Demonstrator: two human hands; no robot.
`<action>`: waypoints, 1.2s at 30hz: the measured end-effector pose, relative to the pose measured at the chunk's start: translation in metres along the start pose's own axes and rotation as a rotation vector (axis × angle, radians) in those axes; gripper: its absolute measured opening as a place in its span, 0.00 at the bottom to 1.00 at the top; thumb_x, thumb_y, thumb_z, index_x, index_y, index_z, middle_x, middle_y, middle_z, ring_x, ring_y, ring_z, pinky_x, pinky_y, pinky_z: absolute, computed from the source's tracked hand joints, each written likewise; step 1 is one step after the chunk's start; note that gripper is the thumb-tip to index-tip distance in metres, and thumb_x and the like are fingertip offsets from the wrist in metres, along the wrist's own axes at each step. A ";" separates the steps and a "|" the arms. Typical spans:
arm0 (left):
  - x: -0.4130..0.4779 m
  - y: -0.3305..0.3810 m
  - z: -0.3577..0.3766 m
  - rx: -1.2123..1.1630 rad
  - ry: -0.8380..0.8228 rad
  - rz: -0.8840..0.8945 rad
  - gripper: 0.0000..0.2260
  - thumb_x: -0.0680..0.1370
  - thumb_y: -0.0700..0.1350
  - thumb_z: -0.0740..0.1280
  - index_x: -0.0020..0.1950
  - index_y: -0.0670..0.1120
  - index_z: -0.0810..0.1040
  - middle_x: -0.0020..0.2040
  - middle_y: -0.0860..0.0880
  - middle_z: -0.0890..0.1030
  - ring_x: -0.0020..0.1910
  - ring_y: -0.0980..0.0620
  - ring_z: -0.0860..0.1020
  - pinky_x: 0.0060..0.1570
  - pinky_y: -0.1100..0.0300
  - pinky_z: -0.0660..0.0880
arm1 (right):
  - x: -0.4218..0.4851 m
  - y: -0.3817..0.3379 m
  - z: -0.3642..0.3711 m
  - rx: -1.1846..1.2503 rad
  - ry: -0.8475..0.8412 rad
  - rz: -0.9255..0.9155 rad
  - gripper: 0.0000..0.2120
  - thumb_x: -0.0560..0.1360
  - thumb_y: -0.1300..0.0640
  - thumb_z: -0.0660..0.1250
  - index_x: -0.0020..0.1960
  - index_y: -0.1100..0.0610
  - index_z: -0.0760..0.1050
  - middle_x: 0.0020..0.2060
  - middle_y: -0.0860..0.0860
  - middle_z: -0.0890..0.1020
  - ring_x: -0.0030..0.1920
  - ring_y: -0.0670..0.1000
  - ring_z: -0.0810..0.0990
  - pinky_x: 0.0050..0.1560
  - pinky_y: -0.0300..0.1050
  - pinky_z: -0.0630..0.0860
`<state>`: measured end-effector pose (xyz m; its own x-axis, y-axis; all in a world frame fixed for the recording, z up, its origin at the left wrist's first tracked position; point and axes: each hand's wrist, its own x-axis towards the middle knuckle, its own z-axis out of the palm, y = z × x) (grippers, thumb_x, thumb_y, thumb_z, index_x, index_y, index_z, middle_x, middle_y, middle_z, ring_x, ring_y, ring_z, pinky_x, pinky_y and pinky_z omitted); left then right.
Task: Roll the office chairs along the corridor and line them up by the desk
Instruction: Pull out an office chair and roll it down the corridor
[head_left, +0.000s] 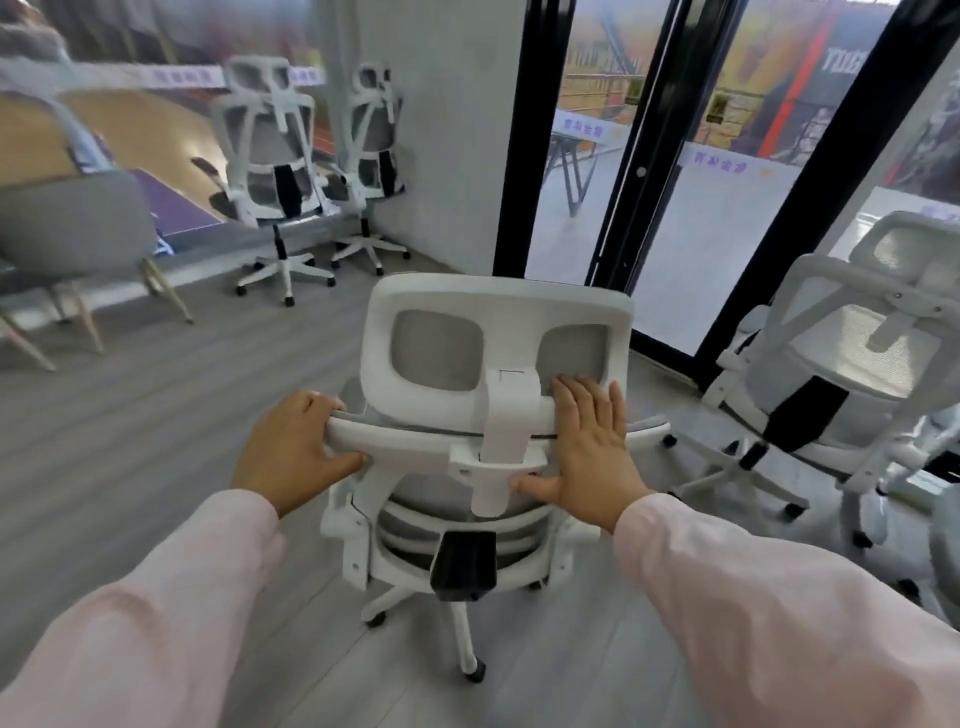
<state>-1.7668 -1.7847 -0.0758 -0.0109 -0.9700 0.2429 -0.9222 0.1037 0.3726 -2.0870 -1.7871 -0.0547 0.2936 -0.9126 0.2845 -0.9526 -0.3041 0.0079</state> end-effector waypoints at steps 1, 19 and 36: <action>-0.009 -0.008 -0.006 0.017 0.020 -0.026 0.24 0.65 0.56 0.74 0.56 0.50 0.74 0.53 0.51 0.74 0.50 0.50 0.72 0.48 0.56 0.69 | 0.008 -0.009 0.001 0.018 0.009 -0.031 0.54 0.59 0.25 0.56 0.73 0.60 0.56 0.70 0.57 0.63 0.72 0.58 0.52 0.73 0.57 0.34; -0.130 -0.157 -0.108 0.193 0.175 -0.458 0.31 0.64 0.70 0.60 0.56 0.50 0.75 0.53 0.51 0.77 0.56 0.48 0.72 0.57 0.56 0.66 | 0.110 -0.260 0.028 0.366 -0.025 -0.555 0.56 0.55 0.25 0.60 0.74 0.49 0.45 0.72 0.48 0.53 0.74 0.50 0.40 0.71 0.51 0.26; -0.235 -0.408 -0.232 0.196 0.367 -0.722 0.30 0.64 0.69 0.59 0.55 0.49 0.74 0.52 0.52 0.73 0.56 0.50 0.69 0.58 0.59 0.61 | 0.166 -0.605 0.053 0.369 0.099 -0.802 0.55 0.55 0.22 0.58 0.69 0.59 0.57 0.62 0.59 0.69 0.67 0.59 0.60 0.72 0.59 0.44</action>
<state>-1.2978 -1.5477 -0.0773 0.7042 -0.6466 0.2932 -0.7052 -0.5893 0.3942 -1.4574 -1.7694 -0.0630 0.8371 -0.3644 0.4079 -0.3718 -0.9261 -0.0643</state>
